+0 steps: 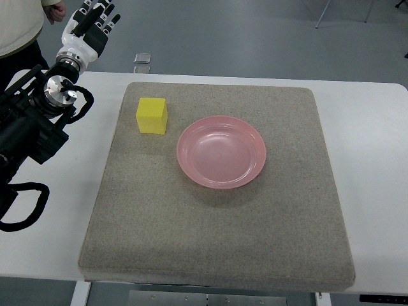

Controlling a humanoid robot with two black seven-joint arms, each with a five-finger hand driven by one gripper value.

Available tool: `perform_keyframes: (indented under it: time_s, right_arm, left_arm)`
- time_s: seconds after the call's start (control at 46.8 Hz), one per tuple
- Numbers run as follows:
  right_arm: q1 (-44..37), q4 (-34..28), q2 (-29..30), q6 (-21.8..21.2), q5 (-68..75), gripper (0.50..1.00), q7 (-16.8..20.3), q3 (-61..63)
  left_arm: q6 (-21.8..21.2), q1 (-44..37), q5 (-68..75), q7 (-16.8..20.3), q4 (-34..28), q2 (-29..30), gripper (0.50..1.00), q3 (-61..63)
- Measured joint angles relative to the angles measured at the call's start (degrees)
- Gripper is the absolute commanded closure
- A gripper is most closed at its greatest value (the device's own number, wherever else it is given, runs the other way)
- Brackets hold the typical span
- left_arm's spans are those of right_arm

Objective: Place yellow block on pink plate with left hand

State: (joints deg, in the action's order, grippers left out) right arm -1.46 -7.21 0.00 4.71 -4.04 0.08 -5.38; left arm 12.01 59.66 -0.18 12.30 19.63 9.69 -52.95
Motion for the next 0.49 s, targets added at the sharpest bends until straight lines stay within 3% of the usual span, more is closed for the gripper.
perform_keyframes:
  time_s: [0.491]
  right_arm:
    - [0.0,0.0,0.0,0.0,0.0,0.576,0.0,0.0]
  left_arm:
    - [0.1,0.0,-0.1,0.4,-0.1,0.0,0.510,-2.1]
